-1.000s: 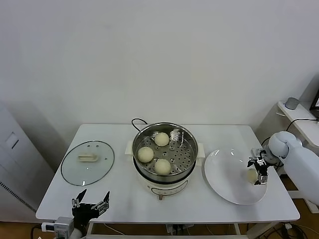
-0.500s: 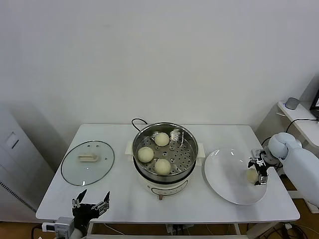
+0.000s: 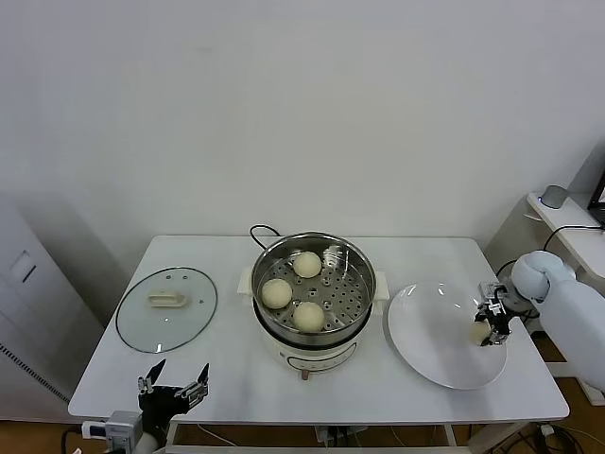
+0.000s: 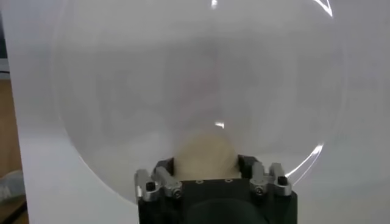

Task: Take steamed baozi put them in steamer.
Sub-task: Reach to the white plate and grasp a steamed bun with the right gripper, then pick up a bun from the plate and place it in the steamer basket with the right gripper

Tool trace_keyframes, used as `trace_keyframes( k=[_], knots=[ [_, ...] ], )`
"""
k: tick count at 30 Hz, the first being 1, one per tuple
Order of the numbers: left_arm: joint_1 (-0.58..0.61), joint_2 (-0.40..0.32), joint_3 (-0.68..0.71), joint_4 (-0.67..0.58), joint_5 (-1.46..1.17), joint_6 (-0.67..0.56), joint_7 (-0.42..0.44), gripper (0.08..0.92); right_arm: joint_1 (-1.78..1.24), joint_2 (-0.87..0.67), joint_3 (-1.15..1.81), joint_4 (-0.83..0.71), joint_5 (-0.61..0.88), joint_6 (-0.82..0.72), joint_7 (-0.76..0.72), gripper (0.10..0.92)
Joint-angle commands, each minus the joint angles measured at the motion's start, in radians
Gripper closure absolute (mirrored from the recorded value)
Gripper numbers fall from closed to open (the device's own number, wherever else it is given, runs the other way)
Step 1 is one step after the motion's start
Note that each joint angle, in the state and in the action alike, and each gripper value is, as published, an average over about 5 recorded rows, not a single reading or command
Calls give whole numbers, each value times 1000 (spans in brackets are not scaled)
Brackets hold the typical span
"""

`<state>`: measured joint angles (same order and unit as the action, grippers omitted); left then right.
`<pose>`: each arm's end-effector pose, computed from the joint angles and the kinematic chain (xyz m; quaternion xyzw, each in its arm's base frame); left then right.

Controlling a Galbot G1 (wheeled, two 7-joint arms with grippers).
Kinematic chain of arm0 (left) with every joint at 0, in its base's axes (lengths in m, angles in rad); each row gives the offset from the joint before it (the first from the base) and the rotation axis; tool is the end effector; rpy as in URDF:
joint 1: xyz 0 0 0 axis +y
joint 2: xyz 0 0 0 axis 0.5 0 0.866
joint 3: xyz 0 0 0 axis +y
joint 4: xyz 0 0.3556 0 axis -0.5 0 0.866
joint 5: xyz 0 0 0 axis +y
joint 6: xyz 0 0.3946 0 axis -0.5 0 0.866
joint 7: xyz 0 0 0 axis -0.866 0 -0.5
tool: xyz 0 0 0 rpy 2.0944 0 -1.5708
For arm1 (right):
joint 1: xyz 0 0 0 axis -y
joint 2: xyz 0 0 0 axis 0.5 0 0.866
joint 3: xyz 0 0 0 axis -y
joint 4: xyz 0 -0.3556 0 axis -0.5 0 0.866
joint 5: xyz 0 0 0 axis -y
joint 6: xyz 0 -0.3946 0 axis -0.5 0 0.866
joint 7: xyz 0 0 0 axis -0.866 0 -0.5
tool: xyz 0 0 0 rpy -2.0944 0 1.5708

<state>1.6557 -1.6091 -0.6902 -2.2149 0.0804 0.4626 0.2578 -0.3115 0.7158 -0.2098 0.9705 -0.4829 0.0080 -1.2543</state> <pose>0.1864 0.0478 -0.2768 -0.0317 -0.9746 -0.0251 0.2203 0.5445 -0.2935 -0.2410 0.4506 -0.5529 0.5159 0.4745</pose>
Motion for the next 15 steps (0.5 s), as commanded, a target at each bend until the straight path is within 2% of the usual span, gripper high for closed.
trace_keyframes(
  k=[1,7,12,15],
  knots=[
    [-5,-49,0,3,7,2,-1,177,23,-40,-25,54,62,-31,-13,535],
    [-16,-49,2,11,41,0,-10,177,166,-132,-182,181,202,-123,-33,549],
    [-18,-49,6,9,80,-11,-19,177,498,-201,-517,302,470,-264,-28,550],
    [-23,-49,10,12,113,-21,-24,177,769,-191,-767,364,632,-347,-19,550]
  ],
)
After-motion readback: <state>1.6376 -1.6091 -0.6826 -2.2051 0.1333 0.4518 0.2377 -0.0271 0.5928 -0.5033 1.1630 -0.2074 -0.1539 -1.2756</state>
